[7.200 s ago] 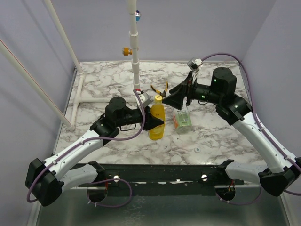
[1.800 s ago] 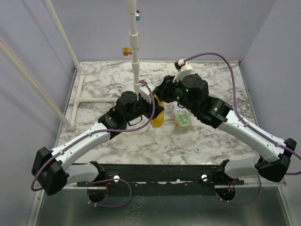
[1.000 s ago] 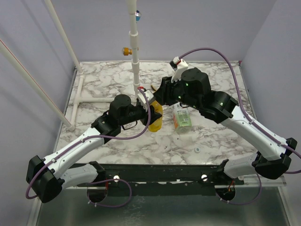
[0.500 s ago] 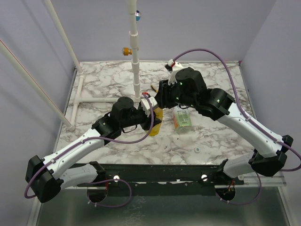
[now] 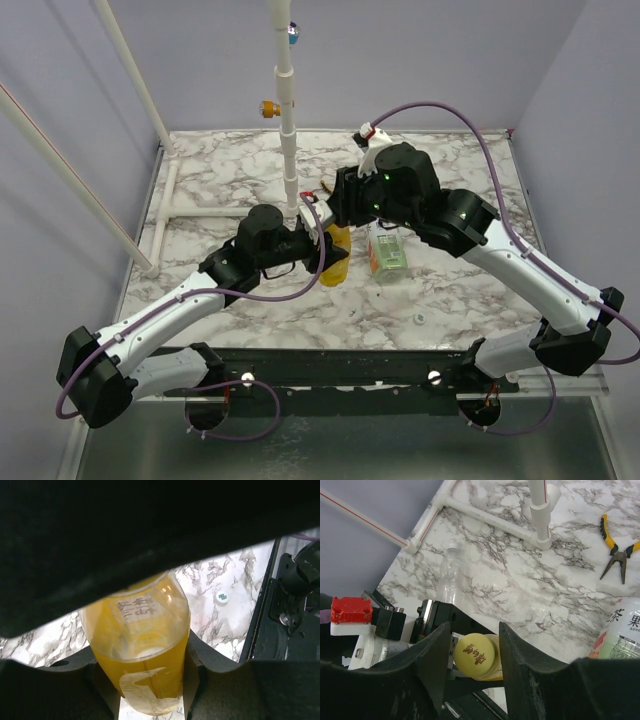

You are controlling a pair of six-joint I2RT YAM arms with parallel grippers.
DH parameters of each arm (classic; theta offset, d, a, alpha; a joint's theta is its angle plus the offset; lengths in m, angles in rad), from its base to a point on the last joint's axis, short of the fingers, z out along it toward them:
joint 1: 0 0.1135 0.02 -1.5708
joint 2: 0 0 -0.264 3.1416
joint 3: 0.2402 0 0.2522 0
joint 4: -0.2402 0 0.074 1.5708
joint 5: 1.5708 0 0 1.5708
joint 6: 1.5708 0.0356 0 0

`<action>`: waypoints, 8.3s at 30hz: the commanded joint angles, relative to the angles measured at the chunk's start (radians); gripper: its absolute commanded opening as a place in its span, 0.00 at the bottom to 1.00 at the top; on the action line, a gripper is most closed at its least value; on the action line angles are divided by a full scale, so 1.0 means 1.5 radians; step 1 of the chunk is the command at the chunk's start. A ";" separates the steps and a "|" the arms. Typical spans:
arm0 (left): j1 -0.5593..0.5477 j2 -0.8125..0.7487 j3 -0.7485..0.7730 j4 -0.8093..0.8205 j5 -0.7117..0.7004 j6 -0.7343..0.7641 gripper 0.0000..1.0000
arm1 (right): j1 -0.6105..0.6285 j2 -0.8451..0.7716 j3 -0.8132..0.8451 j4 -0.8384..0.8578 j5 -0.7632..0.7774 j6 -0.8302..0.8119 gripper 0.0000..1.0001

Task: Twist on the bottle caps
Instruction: Screw the bottle cap onto the plastic bottle.

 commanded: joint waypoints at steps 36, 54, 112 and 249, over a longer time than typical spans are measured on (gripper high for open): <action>0.042 -0.012 -0.002 0.017 0.211 -0.057 0.00 | 0.009 -0.182 -0.161 0.216 -0.061 -0.068 0.67; 0.073 -0.056 -0.018 -0.042 0.254 -0.042 0.00 | -0.330 -0.152 -0.239 0.369 -0.704 -0.029 0.73; 0.075 -0.008 0.035 -0.008 0.313 -0.077 0.00 | -0.217 -0.079 -0.267 0.432 -0.671 -0.066 0.40; 0.079 0.031 0.078 -0.062 0.338 -0.077 0.00 | -0.285 -0.060 -0.315 0.623 -0.836 0.070 0.70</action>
